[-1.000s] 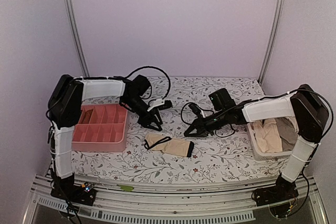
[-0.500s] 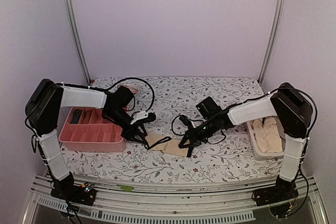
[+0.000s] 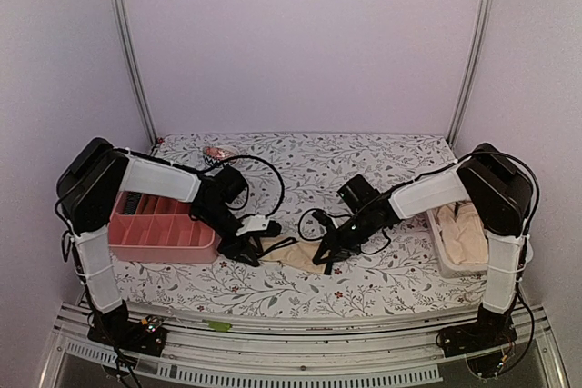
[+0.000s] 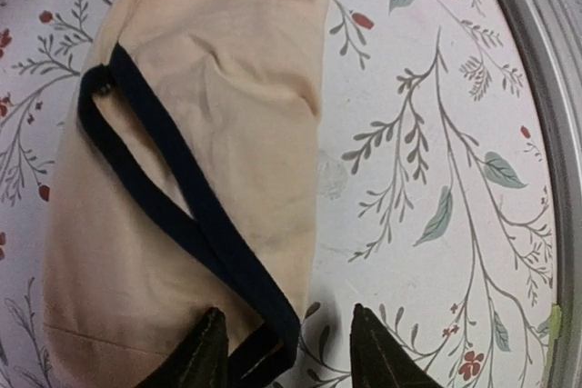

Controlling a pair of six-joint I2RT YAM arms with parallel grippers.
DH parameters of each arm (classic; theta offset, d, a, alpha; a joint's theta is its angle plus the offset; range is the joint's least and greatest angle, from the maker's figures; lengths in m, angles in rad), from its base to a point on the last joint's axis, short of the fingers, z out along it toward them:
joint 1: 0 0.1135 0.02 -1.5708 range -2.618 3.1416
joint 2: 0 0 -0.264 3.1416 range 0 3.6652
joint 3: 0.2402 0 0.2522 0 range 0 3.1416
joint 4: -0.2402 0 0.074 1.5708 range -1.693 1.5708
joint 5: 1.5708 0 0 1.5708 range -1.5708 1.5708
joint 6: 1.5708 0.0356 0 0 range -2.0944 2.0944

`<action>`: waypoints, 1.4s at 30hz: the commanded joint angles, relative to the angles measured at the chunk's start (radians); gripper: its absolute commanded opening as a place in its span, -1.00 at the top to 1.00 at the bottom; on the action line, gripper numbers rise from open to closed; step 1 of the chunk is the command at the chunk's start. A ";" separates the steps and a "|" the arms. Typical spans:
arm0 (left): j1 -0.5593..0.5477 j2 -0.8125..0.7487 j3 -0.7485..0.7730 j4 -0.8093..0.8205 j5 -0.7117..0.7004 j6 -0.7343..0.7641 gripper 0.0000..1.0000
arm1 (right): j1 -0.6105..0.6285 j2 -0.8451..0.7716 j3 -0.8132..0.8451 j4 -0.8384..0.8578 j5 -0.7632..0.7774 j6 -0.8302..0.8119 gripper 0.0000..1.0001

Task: Roll the underwear
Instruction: Smooth out the underwear at the center of the board.

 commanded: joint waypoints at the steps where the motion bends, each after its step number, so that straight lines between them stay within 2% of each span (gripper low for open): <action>1: 0.004 0.042 0.002 -0.026 -0.060 0.031 0.24 | -0.009 0.008 -0.014 -0.083 0.064 -0.019 0.96; 5: 0.037 0.029 0.031 -0.077 -0.043 0.035 0.83 | -0.010 -0.004 -0.026 -0.115 0.080 -0.046 0.98; 7: 0.053 0.040 0.061 -0.133 -0.041 0.048 1.00 | -0.010 -0.011 -0.032 -0.133 0.088 -0.065 0.99; 13: 0.076 0.145 0.177 -0.306 -0.037 0.088 1.00 | -0.010 -0.029 -0.009 -0.177 0.073 -0.132 0.97; 15: 0.076 0.155 0.189 -0.324 -0.031 0.076 0.78 | -0.009 -0.039 0.028 -0.194 0.043 -0.150 0.91; 19: 0.075 0.119 0.198 -0.284 -0.038 -0.012 0.45 | -0.010 -0.108 0.086 -0.195 0.000 -0.153 0.65; 20: 0.078 0.101 0.202 -0.260 -0.045 -0.045 0.38 | -0.010 -0.136 0.095 -0.196 -0.003 -0.148 0.52; 24: 0.102 -0.032 0.232 -0.163 -0.063 -0.179 0.03 | -0.021 -0.233 0.100 -0.206 0.029 -0.125 0.24; 28: 0.118 -0.164 0.305 -0.099 -0.131 -0.289 -0.44 | -0.059 -0.352 0.100 -0.179 0.153 -0.144 0.00; 29: 0.120 -0.185 0.331 -0.102 -0.150 -0.305 -0.81 | -0.068 -0.383 0.100 -0.160 0.191 -0.164 -0.10; 30: 0.120 -0.204 0.353 -0.105 -0.163 -0.319 -0.90 | -0.082 -0.409 0.100 -0.140 0.214 -0.177 -0.17; 31: 0.122 -0.230 0.365 -0.098 -0.172 -0.337 -0.91 | -0.095 -0.431 0.100 -0.119 0.232 -0.194 -0.24; 32: 0.122 -0.253 0.365 -0.074 -0.187 -0.364 -0.92 | -0.106 -0.452 0.098 -0.095 0.248 -0.207 -0.41; 34: 0.122 -0.294 0.324 0.016 -0.293 -0.467 -0.92 | -0.119 -0.488 0.077 -0.031 0.285 -0.207 -0.97; 35: 0.121 -0.302 0.293 0.042 -0.337 -0.502 -0.92 | -0.127 -0.499 0.056 0.016 0.287 -0.203 -0.98; 36: 0.121 -0.289 0.287 0.016 -0.309 -0.456 -0.92 | -0.149 -0.501 0.042 0.057 0.276 -0.191 -0.98; 38: 0.109 -0.211 0.346 -0.169 -0.218 -0.334 -0.92 | -0.190 -0.468 0.053 0.087 0.177 -0.161 -0.98; 40: 0.101 -0.129 0.391 -0.347 -0.120 -0.315 -0.92 | -0.206 -0.400 0.096 0.010 0.082 -0.183 -0.98; 42: 0.087 -0.120 0.321 -0.319 -0.081 -0.353 -0.92 | -0.206 -0.322 0.174 -0.111 0.031 -0.240 -0.93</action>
